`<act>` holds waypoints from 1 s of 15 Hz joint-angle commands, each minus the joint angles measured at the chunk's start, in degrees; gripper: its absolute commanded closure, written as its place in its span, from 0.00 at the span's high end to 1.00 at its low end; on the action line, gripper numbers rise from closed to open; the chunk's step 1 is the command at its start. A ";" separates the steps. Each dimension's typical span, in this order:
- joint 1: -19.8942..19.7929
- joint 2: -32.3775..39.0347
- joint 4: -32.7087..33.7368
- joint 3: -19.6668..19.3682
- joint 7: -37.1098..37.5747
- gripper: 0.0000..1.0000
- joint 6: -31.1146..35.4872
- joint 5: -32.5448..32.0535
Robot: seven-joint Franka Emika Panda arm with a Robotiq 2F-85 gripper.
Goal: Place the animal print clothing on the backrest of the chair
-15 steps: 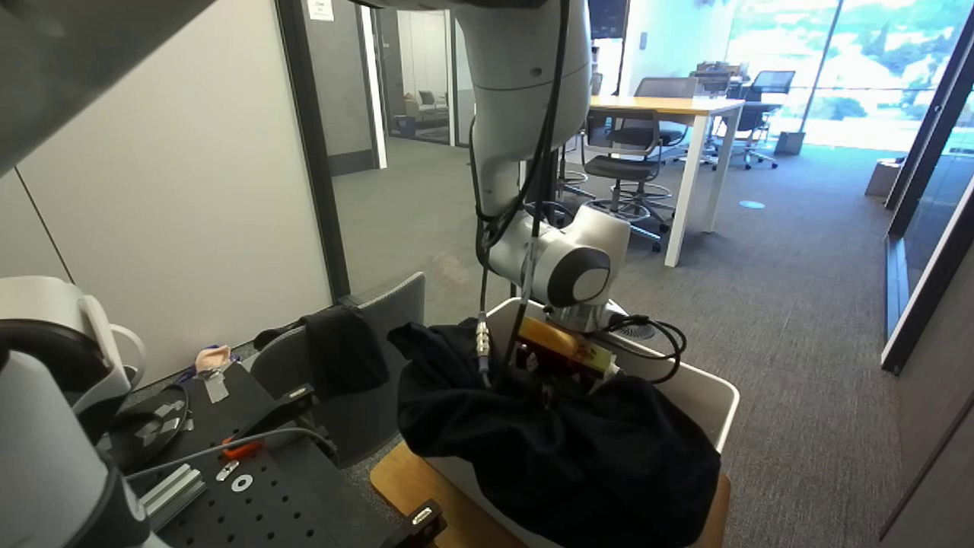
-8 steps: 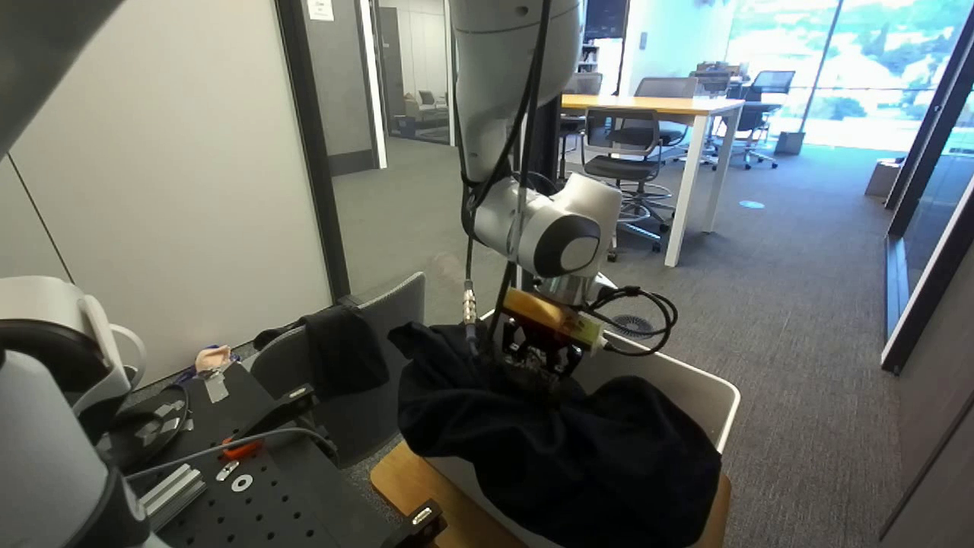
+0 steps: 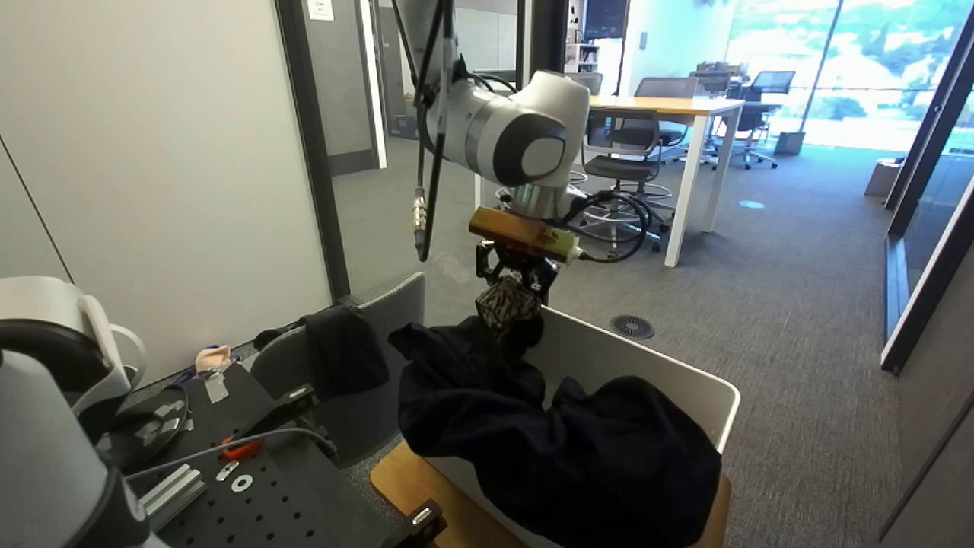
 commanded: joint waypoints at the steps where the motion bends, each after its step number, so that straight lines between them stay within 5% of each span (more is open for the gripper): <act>1: 0.42 -9.13 -3.77 2.48 -5.28 0.15 -2.29 4.31; 8: 8.47 -18.46 -2.74 4.03 -15.10 0.15 -8.99 9.19; 15: 16.91 -19.27 0.27 3.50 -22.88 0.15 -13.91 12.42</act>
